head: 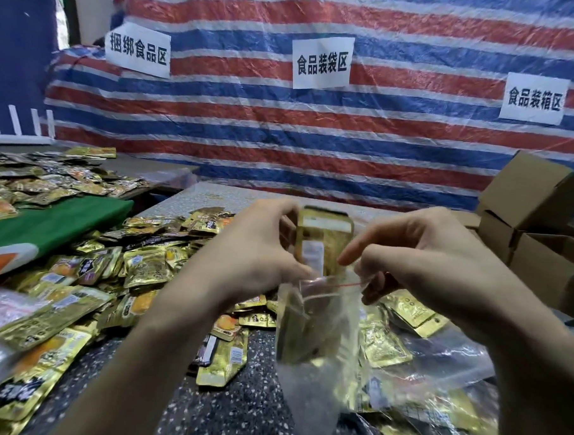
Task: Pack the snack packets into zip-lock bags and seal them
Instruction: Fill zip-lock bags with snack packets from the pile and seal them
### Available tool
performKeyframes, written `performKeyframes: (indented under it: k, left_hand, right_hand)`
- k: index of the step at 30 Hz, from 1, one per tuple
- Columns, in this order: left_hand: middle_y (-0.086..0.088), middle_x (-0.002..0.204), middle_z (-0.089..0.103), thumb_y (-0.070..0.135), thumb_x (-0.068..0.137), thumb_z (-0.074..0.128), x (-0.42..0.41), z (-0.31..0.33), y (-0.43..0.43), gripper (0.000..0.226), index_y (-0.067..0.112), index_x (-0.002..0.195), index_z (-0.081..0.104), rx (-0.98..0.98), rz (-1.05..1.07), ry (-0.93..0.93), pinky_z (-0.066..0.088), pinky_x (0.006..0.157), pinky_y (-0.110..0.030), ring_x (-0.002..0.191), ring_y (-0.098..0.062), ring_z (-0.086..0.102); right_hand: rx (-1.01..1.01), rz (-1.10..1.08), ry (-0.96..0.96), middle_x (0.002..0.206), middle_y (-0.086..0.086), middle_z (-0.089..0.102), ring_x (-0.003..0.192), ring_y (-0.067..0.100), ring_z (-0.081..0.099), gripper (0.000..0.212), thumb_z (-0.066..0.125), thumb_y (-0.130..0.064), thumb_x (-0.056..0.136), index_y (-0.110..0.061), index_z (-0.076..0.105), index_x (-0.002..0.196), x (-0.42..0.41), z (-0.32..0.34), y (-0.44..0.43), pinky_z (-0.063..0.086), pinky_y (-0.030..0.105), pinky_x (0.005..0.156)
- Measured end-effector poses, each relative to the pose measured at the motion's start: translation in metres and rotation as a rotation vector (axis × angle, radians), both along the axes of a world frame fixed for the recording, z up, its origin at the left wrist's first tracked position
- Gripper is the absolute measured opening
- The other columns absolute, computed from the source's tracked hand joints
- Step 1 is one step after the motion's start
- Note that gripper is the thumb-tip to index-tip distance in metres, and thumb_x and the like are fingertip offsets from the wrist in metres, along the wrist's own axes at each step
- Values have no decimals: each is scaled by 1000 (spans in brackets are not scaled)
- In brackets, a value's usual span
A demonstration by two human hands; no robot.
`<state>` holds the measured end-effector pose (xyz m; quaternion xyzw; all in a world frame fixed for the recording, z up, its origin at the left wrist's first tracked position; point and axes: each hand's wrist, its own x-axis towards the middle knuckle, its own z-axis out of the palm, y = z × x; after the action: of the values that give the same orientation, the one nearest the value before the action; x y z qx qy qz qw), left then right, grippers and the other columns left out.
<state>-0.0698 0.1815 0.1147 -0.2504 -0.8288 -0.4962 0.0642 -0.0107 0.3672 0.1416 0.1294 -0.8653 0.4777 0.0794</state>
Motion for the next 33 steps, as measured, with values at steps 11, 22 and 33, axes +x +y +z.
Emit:
performKeyframes:
  k: [11,22,33]
  left_hand:
    - [-6,88,71,-6,68,85,-12,4,-14,29,16,82,71,213,46,83,63,69,-46,77,-30,73]
    - [5,80,67,25,96,64,-91,-73,-9,19,20,78,66,-530,11,-188,45,52,-15,63,-3,60]
    - [2,111,62,32,94,59,-110,-148,32,20,22,110,62,-928,276,-36,44,84,-37,108,-20,55]
  right_hand:
    - [304,198,-212,90,-9,78,84,6,74,39,74,-61,65,-33,79,91,11,9,15,59,23,82]
    - [412,69,-133,82,-8,77,80,7,72,3,79,-31,78,-30,78,81,0,1,20,56,43,87]
    - [410,58,27,88,-16,75,89,-2,68,18,72,-46,67,-37,75,82,4,7,22,54,44,92]
